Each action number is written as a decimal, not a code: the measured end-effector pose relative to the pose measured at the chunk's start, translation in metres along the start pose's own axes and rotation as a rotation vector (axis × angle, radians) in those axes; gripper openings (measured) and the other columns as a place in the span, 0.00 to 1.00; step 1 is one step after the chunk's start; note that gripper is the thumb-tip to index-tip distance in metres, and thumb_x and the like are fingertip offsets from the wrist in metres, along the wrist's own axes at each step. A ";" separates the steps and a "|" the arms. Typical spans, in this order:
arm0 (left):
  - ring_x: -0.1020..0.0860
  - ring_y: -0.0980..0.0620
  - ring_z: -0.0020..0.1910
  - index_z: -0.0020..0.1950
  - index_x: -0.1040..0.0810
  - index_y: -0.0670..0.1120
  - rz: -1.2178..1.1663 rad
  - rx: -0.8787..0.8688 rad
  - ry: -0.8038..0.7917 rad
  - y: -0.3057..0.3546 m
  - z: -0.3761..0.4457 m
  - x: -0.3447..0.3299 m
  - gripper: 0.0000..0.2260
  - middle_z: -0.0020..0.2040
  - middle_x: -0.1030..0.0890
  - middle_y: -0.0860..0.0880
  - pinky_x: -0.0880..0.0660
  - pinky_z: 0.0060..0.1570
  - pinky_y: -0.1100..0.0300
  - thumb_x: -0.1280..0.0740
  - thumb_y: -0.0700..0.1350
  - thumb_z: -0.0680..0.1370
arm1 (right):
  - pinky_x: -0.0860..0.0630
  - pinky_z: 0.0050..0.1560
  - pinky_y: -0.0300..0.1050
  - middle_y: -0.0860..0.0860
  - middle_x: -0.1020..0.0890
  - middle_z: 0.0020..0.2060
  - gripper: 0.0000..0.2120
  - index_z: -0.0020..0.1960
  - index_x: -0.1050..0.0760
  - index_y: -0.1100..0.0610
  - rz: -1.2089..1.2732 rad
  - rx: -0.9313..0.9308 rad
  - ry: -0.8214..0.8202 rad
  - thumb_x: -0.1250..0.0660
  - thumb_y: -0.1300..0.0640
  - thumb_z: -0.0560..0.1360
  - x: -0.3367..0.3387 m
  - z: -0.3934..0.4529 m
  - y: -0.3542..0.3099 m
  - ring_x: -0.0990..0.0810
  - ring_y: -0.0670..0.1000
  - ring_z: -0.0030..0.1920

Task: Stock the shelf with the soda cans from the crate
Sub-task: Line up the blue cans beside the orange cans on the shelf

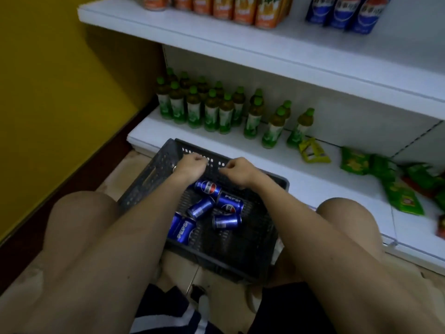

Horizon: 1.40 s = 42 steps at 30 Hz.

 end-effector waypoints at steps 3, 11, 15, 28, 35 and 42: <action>0.22 0.44 0.54 0.48 0.21 0.44 0.000 0.128 0.001 -0.055 0.012 -0.007 0.08 0.54 0.20 0.41 0.27 0.57 0.53 0.38 0.45 0.80 | 0.30 0.37 0.44 0.51 0.25 0.30 0.14 0.35 0.27 0.56 0.048 -0.086 -0.101 0.34 0.54 0.78 -0.057 0.022 0.029 0.27 0.50 0.33; 0.23 0.42 0.58 0.56 0.19 0.42 0.155 0.358 -0.131 -0.181 0.053 -0.056 0.12 0.60 0.20 0.39 0.28 0.58 0.54 0.37 0.46 0.79 | 0.28 0.54 0.44 0.55 0.19 0.56 0.13 0.60 0.22 0.60 0.269 -0.326 -0.281 0.34 0.57 0.77 -0.209 0.064 0.112 0.22 0.53 0.54; 0.24 0.42 0.62 0.60 0.20 0.40 0.252 0.425 -0.191 -0.229 0.070 -0.082 0.13 0.62 0.21 0.38 0.30 0.59 0.55 0.37 0.45 0.80 | 0.24 0.62 0.50 0.58 0.19 0.60 0.22 0.65 0.23 0.62 0.457 -0.474 -0.246 0.28 0.55 0.74 -0.272 0.089 0.140 0.20 0.57 0.59; 0.24 0.39 0.62 0.62 0.22 0.43 0.451 0.472 -0.206 -0.282 0.093 -0.099 0.16 0.63 0.22 0.39 0.28 0.59 0.52 0.38 0.49 0.78 | 0.22 0.59 0.52 0.59 0.20 0.61 0.39 0.68 0.30 0.59 0.522 -0.694 -0.136 0.24 0.43 0.63 -0.344 0.128 0.165 0.19 0.57 0.58; 0.25 0.39 0.63 0.61 0.21 0.45 0.431 0.417 -0.260 -0.252 0.072 -0.087 0.15 0.63 0.22 0.39 0.29 0.63 0.51 0.37 0.48 0.77 | 0.23 0.62 0.53 0.55 0.21 0.61 0.56 0.70 0.34 0.58 0.565 -0.545 -0.119 0.24 0.36 0.47 -0.298 0.101 0.163 0.20 0.55 0.59; 0.23 0.41 0.59 0.54 0.22 0.47 0.392 0.216 -0.159 -0.163 0.052 -0.059 0.09 0.60 0.20 0.42 0.27 0.60 0.51 0.38 0.49 0.79 | 0.18 0.45 0.40 0.52 0.15 0.46 0.23 0.54 0.24 0.57 0.692 -0.335 -0.152 0.20 0.54 0.64 -0.195 0.060 0.116 0.16 0.45 0.42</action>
Point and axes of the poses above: each hand's wrist, its own z-axis towards the middle knuckle, its own x-axis out of the back of the hand, y = z × x, the point moved 6 cm from there along z, towards the middle knuckle
